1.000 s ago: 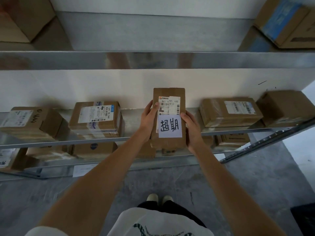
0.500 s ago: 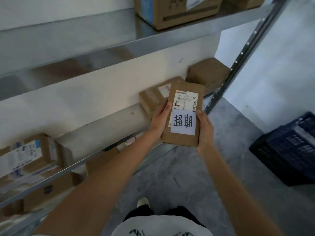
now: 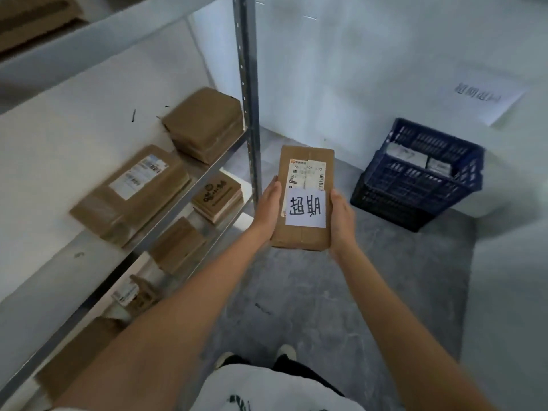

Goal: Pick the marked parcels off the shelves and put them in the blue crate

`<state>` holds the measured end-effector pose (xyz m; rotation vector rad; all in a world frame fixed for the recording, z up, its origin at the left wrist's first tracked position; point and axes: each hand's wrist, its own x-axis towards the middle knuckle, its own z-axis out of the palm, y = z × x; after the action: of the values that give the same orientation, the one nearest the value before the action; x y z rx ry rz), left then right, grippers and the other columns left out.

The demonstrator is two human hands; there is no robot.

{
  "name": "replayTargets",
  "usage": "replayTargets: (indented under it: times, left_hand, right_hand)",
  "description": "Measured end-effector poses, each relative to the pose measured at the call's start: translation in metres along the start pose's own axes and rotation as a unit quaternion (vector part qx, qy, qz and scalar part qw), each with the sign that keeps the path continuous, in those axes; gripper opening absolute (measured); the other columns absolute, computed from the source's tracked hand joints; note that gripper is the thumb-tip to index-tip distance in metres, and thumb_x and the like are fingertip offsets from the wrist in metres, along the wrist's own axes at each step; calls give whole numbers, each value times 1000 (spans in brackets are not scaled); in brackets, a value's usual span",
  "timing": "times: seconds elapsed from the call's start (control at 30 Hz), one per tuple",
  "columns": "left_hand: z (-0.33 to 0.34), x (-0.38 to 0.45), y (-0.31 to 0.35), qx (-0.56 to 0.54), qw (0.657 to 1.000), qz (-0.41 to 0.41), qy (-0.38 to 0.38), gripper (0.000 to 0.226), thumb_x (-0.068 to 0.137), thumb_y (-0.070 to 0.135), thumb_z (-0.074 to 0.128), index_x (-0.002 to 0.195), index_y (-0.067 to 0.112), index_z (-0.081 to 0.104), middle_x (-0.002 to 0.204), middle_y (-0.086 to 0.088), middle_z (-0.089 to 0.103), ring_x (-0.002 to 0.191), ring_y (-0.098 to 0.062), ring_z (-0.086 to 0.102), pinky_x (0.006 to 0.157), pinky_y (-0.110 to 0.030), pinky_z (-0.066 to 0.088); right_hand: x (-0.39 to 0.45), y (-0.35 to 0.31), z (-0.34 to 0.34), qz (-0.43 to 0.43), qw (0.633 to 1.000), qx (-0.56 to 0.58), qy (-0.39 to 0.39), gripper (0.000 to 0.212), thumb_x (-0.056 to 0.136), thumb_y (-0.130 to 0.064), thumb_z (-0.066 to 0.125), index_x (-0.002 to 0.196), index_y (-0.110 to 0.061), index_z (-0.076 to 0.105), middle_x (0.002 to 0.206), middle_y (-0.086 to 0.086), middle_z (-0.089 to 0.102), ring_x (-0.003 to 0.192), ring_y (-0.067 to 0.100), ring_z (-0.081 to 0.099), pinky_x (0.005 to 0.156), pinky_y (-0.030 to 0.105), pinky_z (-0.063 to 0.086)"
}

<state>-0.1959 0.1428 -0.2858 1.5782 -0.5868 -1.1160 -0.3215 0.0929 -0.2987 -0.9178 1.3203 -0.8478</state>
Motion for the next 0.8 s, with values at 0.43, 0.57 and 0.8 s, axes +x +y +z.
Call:
replayTargets:
  times: [0.43,0.57,0.8]
  left_hand:
    - [149,125,23,30,993,-2,-114,44,105,33,29,139,14,50,125,-17,62,107,-30,65,93,-44,54]
    - [193,156,31,32,987,-18,-157,44,105,37,29,138,17,49,110,-7,70,90,-17,70,74,-28,59]
    - [287,220,41,71,977,-21,-201,45,105,39,26,139,20,48,119,-10,68,100,-22,68,83,-33,57]
  right_hand:
    - [124,-41,-90,-16,986,65,150,31,100,-32,48,110,-12,70,103,8,74,96,26,69,79,35,57]
    - [163,-53,-116,15,977,83,196,36,100,-33,49,123,-11,65,114,10,71,106,28,67,93,44,55]
    - [247,-76,-175,16,965,100,243,37,100,-32,49,126,-11,64,118,10,69,107,26,66,93,42,55]
